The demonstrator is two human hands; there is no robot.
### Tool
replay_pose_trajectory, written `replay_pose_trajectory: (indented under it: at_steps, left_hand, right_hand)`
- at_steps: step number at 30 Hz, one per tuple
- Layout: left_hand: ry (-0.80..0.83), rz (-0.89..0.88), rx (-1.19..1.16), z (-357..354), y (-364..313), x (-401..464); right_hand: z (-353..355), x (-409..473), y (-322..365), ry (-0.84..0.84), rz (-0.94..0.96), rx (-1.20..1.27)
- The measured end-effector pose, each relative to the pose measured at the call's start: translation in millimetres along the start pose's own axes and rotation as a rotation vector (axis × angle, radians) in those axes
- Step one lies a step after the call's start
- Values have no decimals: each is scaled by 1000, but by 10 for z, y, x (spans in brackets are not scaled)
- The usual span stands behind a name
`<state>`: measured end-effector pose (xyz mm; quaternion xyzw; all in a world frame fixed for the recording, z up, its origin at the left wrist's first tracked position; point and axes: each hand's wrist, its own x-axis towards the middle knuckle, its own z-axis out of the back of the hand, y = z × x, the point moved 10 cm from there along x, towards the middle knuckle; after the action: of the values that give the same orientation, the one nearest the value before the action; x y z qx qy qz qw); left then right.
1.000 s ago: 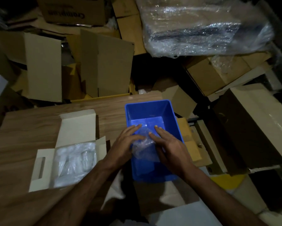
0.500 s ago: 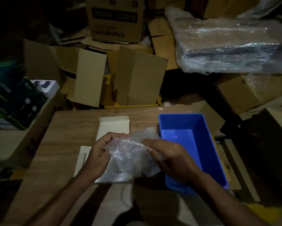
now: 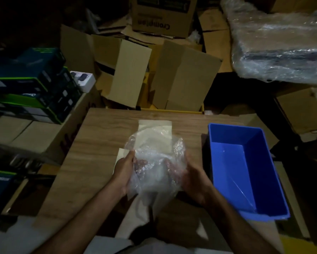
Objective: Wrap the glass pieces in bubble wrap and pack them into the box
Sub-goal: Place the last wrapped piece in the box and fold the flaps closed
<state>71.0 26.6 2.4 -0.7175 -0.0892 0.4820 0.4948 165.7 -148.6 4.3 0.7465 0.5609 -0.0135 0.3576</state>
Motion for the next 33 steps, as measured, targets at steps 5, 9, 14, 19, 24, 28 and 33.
replay_pose_trajectory:
  at_steps: [5,9,14,19,24,28,33]
  left_hand:
    - [-73,-38,169,365,15,77]
    - [-45,-117,199,567,10,96]
    - [117,-263,187,647,-171,46]
    - [347,-181,238,633,-238,-13]
    - [537,-24,227,634,-55,-90]
    - [439,-249,693,643,-140,-84]
    - [241,-603,867,588,-534,-25]
  right_hand:
    - [166,6,56,-357,139,-271]
    - [105,-19,216,-329,296,-463]
    - [38,3,235,-240,262,-803]
    - [16,11,212,-252,189,-1136]
    - [55,-4,230,-338,173,-1692]
    - [-58,-53,337,-282,236,-1606]
    - [-13,-130,365,-120,0,-1130]
